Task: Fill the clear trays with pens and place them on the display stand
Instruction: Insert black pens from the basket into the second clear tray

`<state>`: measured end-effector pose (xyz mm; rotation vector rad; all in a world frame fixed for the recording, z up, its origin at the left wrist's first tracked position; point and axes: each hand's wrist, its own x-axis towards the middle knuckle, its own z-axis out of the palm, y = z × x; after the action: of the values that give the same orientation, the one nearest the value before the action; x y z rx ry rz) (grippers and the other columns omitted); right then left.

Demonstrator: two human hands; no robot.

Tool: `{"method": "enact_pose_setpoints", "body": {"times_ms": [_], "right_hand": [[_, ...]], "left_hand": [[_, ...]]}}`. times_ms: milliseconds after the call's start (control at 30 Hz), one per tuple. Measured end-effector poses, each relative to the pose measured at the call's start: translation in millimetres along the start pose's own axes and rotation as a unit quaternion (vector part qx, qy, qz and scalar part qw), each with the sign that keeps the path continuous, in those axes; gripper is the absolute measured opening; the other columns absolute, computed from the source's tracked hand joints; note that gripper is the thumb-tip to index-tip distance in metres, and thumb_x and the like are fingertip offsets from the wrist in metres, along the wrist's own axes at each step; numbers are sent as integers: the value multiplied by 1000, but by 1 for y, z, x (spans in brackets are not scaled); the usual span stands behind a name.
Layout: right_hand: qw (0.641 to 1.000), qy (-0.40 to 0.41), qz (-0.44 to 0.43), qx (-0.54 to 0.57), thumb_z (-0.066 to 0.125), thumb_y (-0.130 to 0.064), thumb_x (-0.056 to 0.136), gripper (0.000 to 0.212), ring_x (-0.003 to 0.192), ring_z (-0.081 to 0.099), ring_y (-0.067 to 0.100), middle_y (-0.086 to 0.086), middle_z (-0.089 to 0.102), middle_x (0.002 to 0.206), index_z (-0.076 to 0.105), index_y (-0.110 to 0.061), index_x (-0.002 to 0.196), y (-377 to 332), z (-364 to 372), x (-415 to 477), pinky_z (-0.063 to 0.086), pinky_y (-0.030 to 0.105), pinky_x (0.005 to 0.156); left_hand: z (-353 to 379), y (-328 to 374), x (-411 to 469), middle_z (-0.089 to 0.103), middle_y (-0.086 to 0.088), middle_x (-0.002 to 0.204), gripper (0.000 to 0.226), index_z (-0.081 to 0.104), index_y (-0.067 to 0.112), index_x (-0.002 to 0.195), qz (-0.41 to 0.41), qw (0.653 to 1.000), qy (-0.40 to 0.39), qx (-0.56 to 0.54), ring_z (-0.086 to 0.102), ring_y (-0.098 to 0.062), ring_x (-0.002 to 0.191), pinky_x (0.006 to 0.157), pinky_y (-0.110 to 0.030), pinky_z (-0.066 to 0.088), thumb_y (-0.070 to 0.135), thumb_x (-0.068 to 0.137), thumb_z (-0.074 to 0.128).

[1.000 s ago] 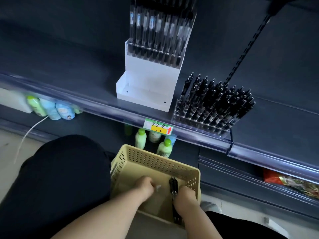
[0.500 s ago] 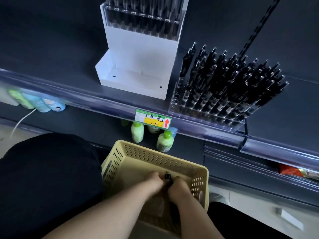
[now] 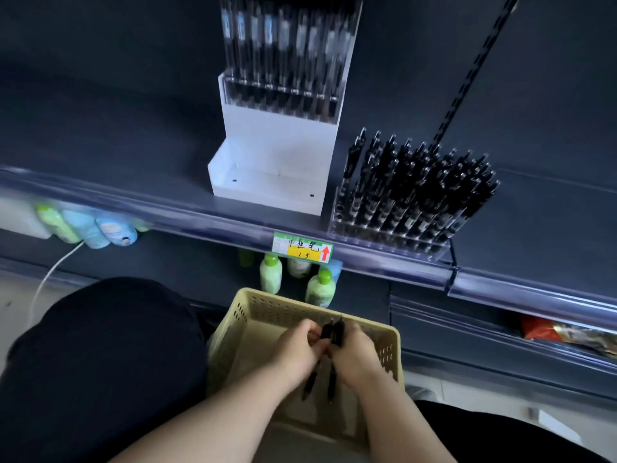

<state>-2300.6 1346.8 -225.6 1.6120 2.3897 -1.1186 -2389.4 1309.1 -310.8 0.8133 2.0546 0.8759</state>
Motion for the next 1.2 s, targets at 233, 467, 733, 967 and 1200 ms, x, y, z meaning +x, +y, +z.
{"method": "enact_pose_setpoints", "body": {"times_ms": [233, 467, 733, 967, 1200], "right_hand": [[987, 111, -104, 42, 39, -25, 99, 22, 103, 55, 26, 8, 58, 109, 47, -11, 112, -29, -19, -9, 45, 37, 88], [923, 289, -234, 100, 54, -23, 92, 14, 82, 51, 8, -8, 54, 90, 58, -17, 104, -49, -54, -28, 34, 11, 67], [846, 398, -324, 141, 53, -37, 89, 16, 82, 57, -8, -27, 58, 87, 46, -47, 98, -97, -136, -27, 42, 2, 67], [859, 386, -328, 76, 55, -39, 86, 11, 73, 54, 12, -21, 59, 86, 47, -47, 84, -120, -174, 20, 47, 35, 74], [843, 415, -342, -14, 61, -27, 83, 14, 74, 30, -2, -35, 37, 76, 64, -20, 94, -109, -160, 46, 43, 43, 78]], "left_hand": [[-66, 47, -29, 67, 7, 103, 29, 62, 18, 116, 148, 983, 92, -61, 63, -8, 99, 85, -13, 45, 15, 87, 65], [-130, 86, -30, 64, 31, 83, 24, 63, 40, 94, 239, 950, 185, -81, 58, 19, 85, 70, 5, 38, 22, 80, 72], [-180, 147, -2, 71, 19, 91, 18, 67, 41, 91, 313, 906, 203, -198, 66, -1, 89, 82, -29, 54, 31, 77, 71], [-175, 180, 16, 72, 14, 89, 19, 68, 37, 92, 365, 887, 160, -235, 69, -6, 85, 77, -21, 55, 26, 78, 71], [-171, 175, 21, 72, 18, 90, 19, 70, 35, 91, 321, 907, 147, -230, 68, -3, 86, 78, -22, 56, 31, 73, 69]]}}
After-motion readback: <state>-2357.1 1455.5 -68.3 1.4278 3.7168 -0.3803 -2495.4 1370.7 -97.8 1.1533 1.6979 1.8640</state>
